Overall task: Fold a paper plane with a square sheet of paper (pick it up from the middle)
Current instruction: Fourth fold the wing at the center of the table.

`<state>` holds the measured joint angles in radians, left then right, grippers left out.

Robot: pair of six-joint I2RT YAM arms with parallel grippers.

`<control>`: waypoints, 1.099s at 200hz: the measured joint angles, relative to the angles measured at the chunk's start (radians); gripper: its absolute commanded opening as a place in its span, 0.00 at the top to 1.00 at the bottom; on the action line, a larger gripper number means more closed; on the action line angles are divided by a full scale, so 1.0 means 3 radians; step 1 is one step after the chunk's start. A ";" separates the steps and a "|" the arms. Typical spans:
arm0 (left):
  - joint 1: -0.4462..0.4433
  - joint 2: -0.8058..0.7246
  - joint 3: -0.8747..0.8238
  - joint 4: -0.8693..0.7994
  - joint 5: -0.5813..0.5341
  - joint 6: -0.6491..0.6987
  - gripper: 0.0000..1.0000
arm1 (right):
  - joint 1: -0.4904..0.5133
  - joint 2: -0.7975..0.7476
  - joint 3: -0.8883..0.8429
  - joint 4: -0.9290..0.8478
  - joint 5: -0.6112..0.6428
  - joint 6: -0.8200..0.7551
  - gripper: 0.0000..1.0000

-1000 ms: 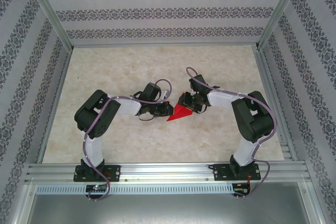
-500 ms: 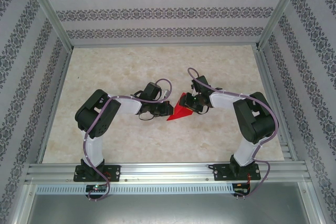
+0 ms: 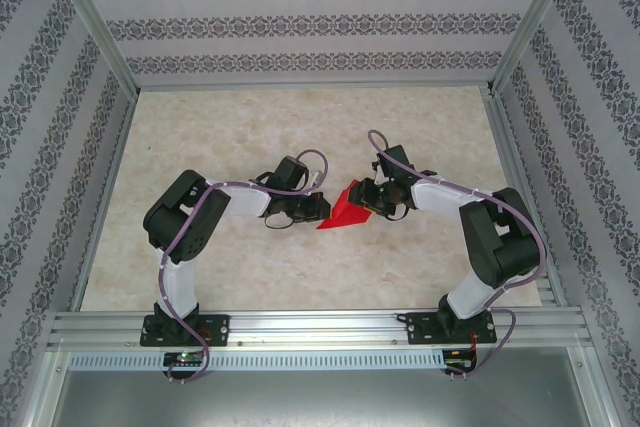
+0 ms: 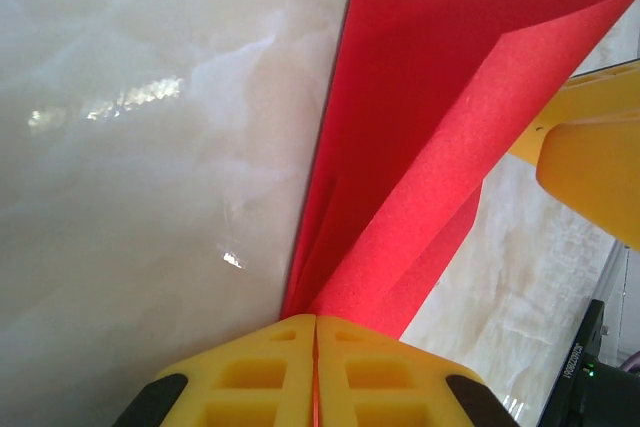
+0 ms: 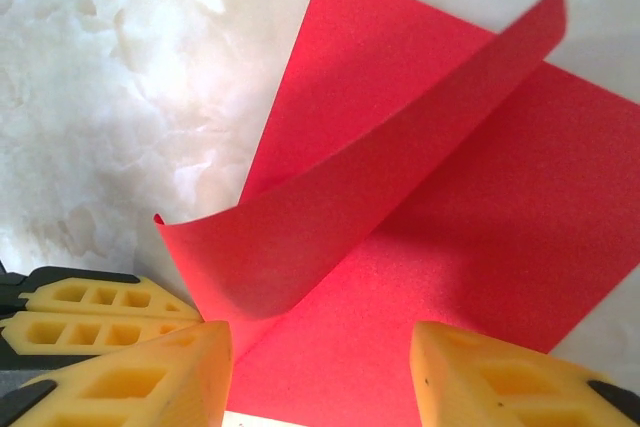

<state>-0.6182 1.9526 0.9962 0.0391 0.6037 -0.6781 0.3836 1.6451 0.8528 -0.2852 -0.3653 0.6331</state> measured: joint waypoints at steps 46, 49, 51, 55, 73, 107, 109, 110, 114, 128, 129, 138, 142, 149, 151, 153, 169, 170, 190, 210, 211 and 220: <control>0.0000 0.0000 0.0000 -0.0003 0.0001 -0.0001 0.89 | 0.0005 0.0090 0.0074 -0.0062 -0.0010 -0.0001 0.52; 0.0000 0.0000 0.0000 -0.0004 0.0001 -0.0001 0.89 | 0.0009 0.0095 0.0083 -0.0064 -0.0010 -0.0003 0.52; 0.0000 0.0000 0.0001 -0.0004 0.0001 0.0000 0.89 | 0.0009 0.0099 0.0090 -0.0064 -0.0010 -0.0003 0.52; 0.0000 0.0000 0.0003 -0.0006 0.0001 0.0000 0.89 | 0.0009 0.0111 0.0106 -0.0065 -0.0010 -0.0003 0.52; 0.0000 0.0006 0.0015 -0.0024 0.0001 0.0000 0.89 | 0.0010 0.0156 0.0161 -0.0064 -0.0011 -0.0004 0.51; 0.0000 0.0008 0.0022 -0.0036 0.0003 0.0000 0.89 | 0.0031 0.0239 0.0191 -0.0067 -0.0010 -0.0014 0.51; 0.0000 0.0006 0.0022 -0.0036 0.0003 0.0000 0.89 | 0.0031 0.0245 0.0191 -0.0067 -0.0011 -0.0014 0.51; 0.0000 0.0008 0.0022 -0.0036 0.0003 -0.0001 0.89 | 0.0031 0.0247 0.0191 -0.0069 -0.0010 -0.0013 0.51; 0.0000 0.0006 0.0022 -0.0036 0.0003 0.0000 0.89 | 0.0031 0.0259 0.0192 -0.0070 -0.0009 -0.0014 0.52; 0.0000 0.0006 0.0022 -0.0036 0.0001 0.0000 0.89 | 0.0031 0.0290 0.0192 -0.0085 -0.0005 -0.0013 0.53; 0.0000 0.0008 0.0022 -0.0037 0.0001 0.0000 0.89 | 0.0031 0.0292 0.0192 -0.0086 -0.0003 -0.0014 0.53; 0.0000 0.0008 0.0022 -0.0037 0.0001 0.0000 0.89 | 0.0031 0.0292 0.0197 -0.0097 0.0004 -0.0013 0.54; 0.0000 0.0006 0.0022 -0.0037 0.0001 0.0000 0.89 | 0.0031 0.0294 0.0205 -0.0109 0.0019 -0.0013 0.54; 0.0000 0.0006 0.0023 -0.0037 0.0001 0.0000 0.89 | 0.0031 0.0298 0.0216 -0.0128 0.0045 -0.0011 0.55; 0.0000 0.0008 0.0024 -0.0038 0.0001 0.0000 0.89 | 0.0031 0.0299 0.0219 -0.0134 0.0053 -0.0013 0.55; 0.0000 0.0008 0.0025 -0.0039 0.0001 0.0000 0.89 | 0.0031 0.0303 0.0223 -0.0142 0.0060 -0.0013 0.55; 0.0000 0.0008 0.0031 -0.0051 0.0001 0.0000 0.89 | 0.0032 0.0324 0.0245 -0.0179 0.0086 -0.0011 0.56; 0.0000 0.0006 0.0031 -0.0052 0.0001 0.0000 0.89 | 0.0032 0.0326 0.0248 -0.0184 0.0088 -0.0011 0.56; 0.0000 0.0006 0.0036 -0.0062 0.0003 0.0000 0.88 | 0.0047 0.0357 0.0294 -0.0247 0.0132 -0.0009 0.58; 0.0000 0.0006 0.0037 -0.0061 0.0015 0.0000 0.86 | 0.0052 0.0393 0.0351 -0.0328 0.0174 0.0003 0.60; 0.0000 0.0006 0.0037 -0.0061 0.0015 0.0000 0.86 | 0.0052 0.0394 0.0352 -0.0331 0.0174 0.0003 0.60; 0.0000 0.0005 0.0039 -0.0060 0.0028 0.0000 0.85 | 0.0052 0.0409 0.0380 -0.0371 0.0184 0.0004 0.61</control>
<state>-0.6182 1.9541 1.0080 0.0212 0.6121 -0.6781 0.3992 1.7679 0.9668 -0.3965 -0.3099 0.6342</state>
